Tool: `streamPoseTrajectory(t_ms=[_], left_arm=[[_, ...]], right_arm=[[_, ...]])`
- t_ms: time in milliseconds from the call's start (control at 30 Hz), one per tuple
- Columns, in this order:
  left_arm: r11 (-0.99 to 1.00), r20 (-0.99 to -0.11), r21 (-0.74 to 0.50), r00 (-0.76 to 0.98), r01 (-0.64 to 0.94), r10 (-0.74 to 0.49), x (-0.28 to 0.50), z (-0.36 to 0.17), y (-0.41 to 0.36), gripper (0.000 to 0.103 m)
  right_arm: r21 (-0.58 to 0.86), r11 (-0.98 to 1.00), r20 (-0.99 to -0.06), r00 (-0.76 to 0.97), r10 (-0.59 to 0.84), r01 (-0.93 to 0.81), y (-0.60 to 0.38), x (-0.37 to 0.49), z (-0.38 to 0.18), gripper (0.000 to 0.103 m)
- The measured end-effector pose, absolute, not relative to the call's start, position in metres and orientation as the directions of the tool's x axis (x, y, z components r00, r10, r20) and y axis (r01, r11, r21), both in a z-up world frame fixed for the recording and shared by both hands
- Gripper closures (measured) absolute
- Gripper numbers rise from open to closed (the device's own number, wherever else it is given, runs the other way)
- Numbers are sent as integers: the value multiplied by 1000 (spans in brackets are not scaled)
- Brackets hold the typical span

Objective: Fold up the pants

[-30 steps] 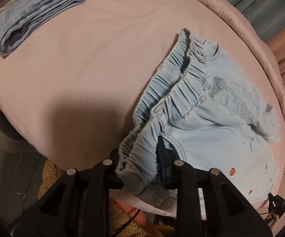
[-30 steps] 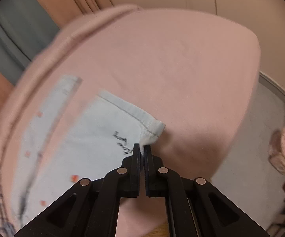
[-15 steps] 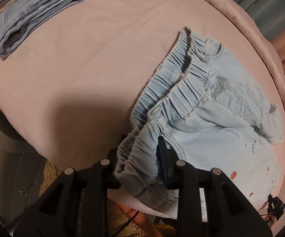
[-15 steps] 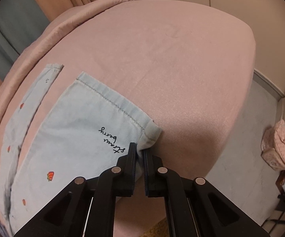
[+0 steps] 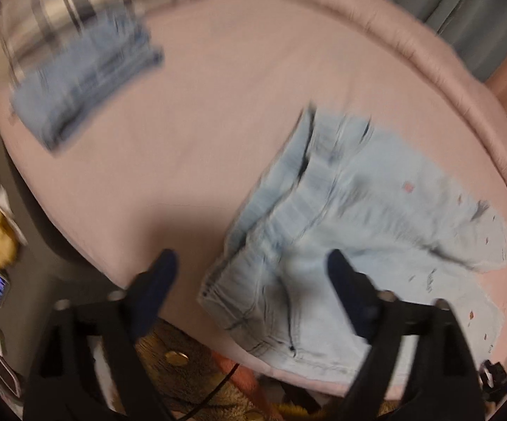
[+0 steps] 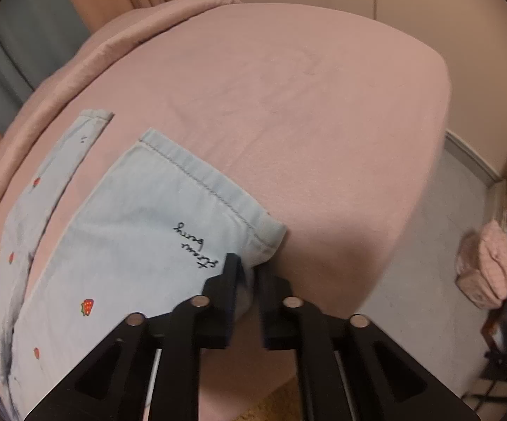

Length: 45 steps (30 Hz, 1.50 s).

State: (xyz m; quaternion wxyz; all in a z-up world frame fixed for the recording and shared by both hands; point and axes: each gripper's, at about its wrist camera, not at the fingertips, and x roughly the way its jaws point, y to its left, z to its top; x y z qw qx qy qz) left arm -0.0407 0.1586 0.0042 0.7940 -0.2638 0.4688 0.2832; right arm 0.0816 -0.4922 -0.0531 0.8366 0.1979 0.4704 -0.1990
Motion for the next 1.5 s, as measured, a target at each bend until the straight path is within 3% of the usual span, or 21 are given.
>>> streamPoseTrajectory(t_ms=[33, 67, 167, 300, 467, 667, 800, 1000, 1067, 1167, 1267, 1300, 1500], left_arm=[[702, -877, -158, 426, -694, 223, -42, 14, 157, 7], [704, -859, -180, 458, -687, 227, -43, 25, 155, 7], [713, -839, -259, 517, -652, 167, -38, 35, 147, 6], [779, -790, -320, 606, -539, 95, -13, 43, 120, 6], [841, -774, -307, 631, -446, 52, 17, 38, 88, 8], [835, -810, -347, 585, -427, -37, 37, 5, 74, 18], [813, -841, -368, 535, -452, -83, 36, -20, 73, 32], [792, -868, -359, 488, -493, -90, 25, -38, 80, 33], [787, -867, -358, 492, -503, -80, 22, -38, 84, 33], [780, -870, -352, 488, -517, -70, 22, -40, 90, 33], [771, -867, -368, 491, -520, -83, 28, -38, 93, 33], [769, -864, -377, 496, -516, -90, 29, -37, 93, 33], [785, -822, -415, 560, -460, -106, 43, -15, 83, 31]], right_arm=[[127, 836, -862, 476, -173, 533, -492, 79, -48, 58], [123, 833, -853, 487, -188, 539, -491, 76, -43, 52], [144, 853, -815, 549, -186, 502, -479, 73, -13, 49], [196, 910, -750, 654, -102, 366, -445, 86, 28, 27], [309, 945, -717, 680, 156, 108, -377, 149, 57, 27], [289, 955, -765, 585, 269, -61, -285, 239, 54, 27], [282, 959, -836, 485, 255, -18, -242, 303, 25, 27], [195, 974, -914, 380, 139, 114, -209, 378, -29, 27], [169, 971, -936, 337, 105, 167, -207, 394, -50, 31], [101, 975, -946, 323, 32, 198, -210, 397, -69, 49], [56, 983, -934, 358, -10, 174, -212, 390, -69, 80], [85, 983, -932, 361, 22, 160, -217, 385, -66, 98], [278, 959, -828, 521, 206, 63, -255, 323, -4, 98]])
